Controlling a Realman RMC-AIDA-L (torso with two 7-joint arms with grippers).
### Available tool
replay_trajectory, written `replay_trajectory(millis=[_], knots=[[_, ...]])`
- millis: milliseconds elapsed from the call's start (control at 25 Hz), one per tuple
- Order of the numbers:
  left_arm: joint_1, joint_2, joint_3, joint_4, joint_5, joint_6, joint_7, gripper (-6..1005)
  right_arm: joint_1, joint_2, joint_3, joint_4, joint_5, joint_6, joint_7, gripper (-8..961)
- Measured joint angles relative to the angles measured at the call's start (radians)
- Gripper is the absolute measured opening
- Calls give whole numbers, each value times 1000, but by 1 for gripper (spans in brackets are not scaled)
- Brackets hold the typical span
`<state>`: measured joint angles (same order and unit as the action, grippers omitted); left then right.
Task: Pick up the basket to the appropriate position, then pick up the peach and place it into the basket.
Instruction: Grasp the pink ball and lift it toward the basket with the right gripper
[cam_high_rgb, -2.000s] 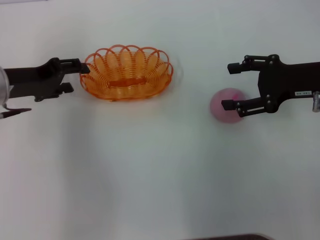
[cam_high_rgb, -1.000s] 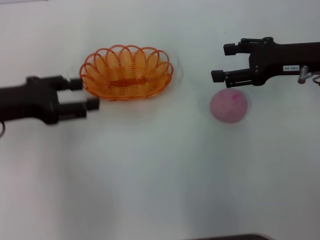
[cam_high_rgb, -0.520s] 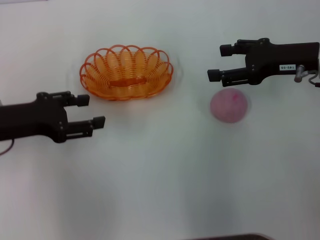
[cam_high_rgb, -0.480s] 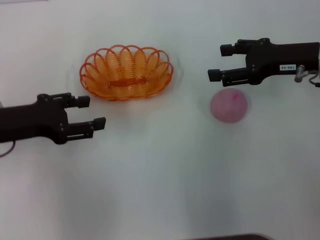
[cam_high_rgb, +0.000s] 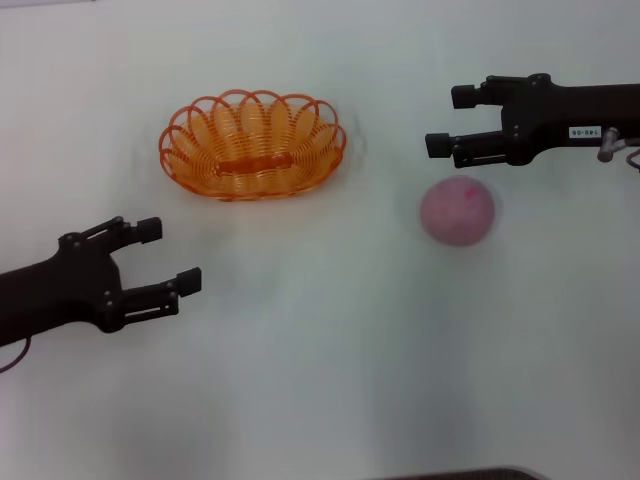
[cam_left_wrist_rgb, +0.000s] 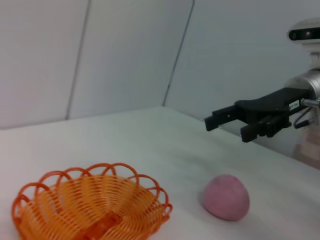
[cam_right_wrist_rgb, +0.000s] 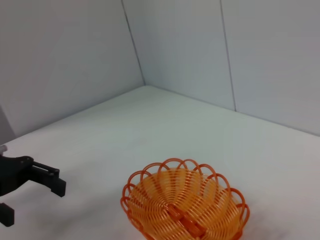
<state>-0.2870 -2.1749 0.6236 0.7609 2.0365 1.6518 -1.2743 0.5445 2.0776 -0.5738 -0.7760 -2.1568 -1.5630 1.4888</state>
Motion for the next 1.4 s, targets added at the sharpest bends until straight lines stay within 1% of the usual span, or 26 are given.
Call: replay_trajectory(millis=[80,320,400,560,760,840,880,960,1120,1280,1400], knots=[[5,1,-25,-22,0,2,30,900,0,-1,2,0,0,0,2,911],[11,3,-39,-37,3,24,66,901,10,-8,-12,-11,-6,-32,12,911],[11,3,-39,-37,4,24,67,901,10,-13,-24,-24,-6,-48,21,911],[11,3,-40,-38,6,21,66,901,16,-41,-87,-76,-8,-76,101,911],[8,3,-40,-39,7,24,66,901,32,-89,-203,-219,-13,-132,271,911],[7,4,-40,-40,7,23,66,901,52,-102,-222,-283,-36,-174,341,911],[6,4,-41,-40,8,23,66,901,66,-104,-222,-311,-63,-198,368,911],[5,4,-41,-41,8,23,67,901,105,-104,-210,-373,-143,-251,416,911],[2,4,-39,-41,8,24,65,901,188,-92,-187,-454,-307,-334,459,911],[0,4,-36,-42,6,24,64,901,254,-69,-208,-468,-460,-358,473,911],[0,4,-35,-42,4,25,63,902,280,-55,-238,-461,-512,-356,476,912]])
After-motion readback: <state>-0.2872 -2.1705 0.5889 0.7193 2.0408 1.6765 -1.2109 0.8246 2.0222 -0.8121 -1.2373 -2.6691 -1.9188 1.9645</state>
